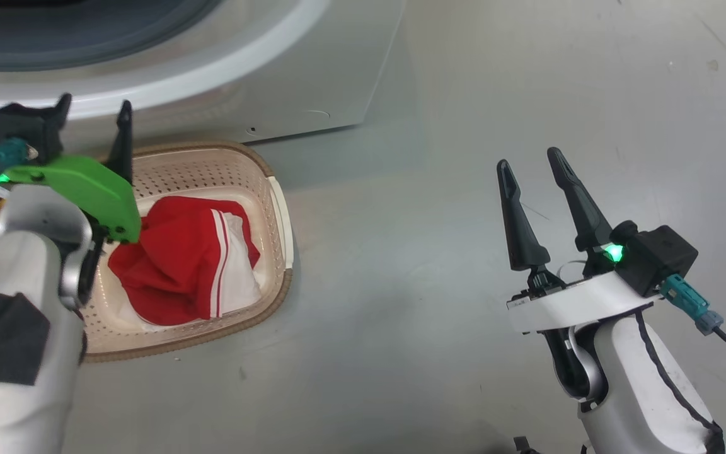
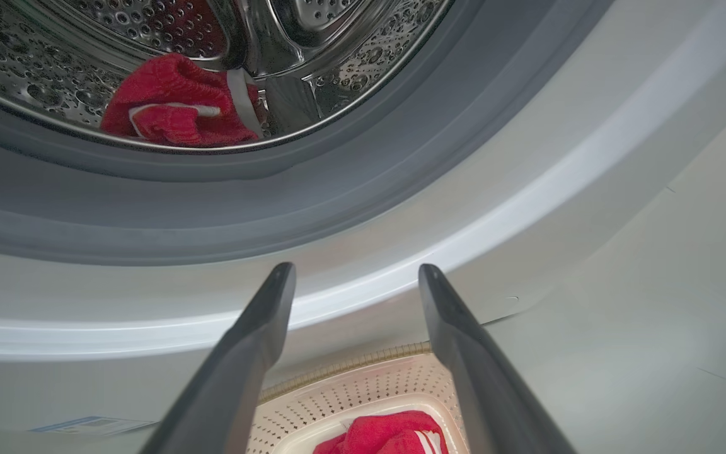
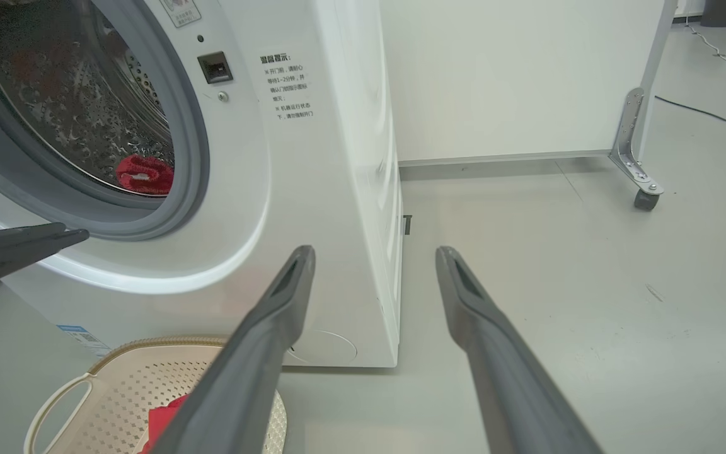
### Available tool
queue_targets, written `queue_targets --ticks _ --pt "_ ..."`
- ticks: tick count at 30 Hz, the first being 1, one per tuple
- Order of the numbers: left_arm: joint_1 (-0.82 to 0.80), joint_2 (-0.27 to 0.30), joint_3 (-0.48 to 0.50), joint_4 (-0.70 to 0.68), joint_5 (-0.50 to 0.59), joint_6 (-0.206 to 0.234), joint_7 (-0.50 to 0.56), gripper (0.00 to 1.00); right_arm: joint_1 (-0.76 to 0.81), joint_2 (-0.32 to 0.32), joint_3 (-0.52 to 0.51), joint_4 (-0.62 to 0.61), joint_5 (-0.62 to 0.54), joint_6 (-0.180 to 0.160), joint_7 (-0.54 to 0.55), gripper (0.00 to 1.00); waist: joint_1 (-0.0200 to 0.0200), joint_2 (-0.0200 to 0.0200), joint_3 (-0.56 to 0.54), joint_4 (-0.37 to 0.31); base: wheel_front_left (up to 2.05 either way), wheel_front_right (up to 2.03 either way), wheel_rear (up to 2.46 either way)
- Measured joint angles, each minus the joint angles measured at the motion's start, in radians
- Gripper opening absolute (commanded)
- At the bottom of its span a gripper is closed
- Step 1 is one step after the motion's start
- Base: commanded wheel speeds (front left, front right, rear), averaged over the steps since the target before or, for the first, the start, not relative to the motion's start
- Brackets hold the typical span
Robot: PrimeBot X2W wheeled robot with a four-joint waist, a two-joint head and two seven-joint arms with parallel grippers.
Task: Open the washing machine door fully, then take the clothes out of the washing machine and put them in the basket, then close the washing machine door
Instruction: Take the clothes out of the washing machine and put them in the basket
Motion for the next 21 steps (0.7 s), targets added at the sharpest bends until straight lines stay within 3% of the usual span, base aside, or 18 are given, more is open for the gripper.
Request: queue_targets --ticks 1,21 --pt "-0.051 0.033 0.006 0.003 0.016 0.000 0.018 1.00 -0.023 0.000 0.014 -0.007 0.025 -0.009 0.000 1.00 0.0000 0.0000 0.028 -0.016 0.00 0.00 0.00" --pt "-0.400 0.277 0.047 0.044 0.131 -0.034 0.151 1.00 -0.110 0.000 0.110 -0.016 0.154 -0.053 0.000 1.00 0.0000 0.0000 0.191 -0.190 0.00 0.00 0.00"
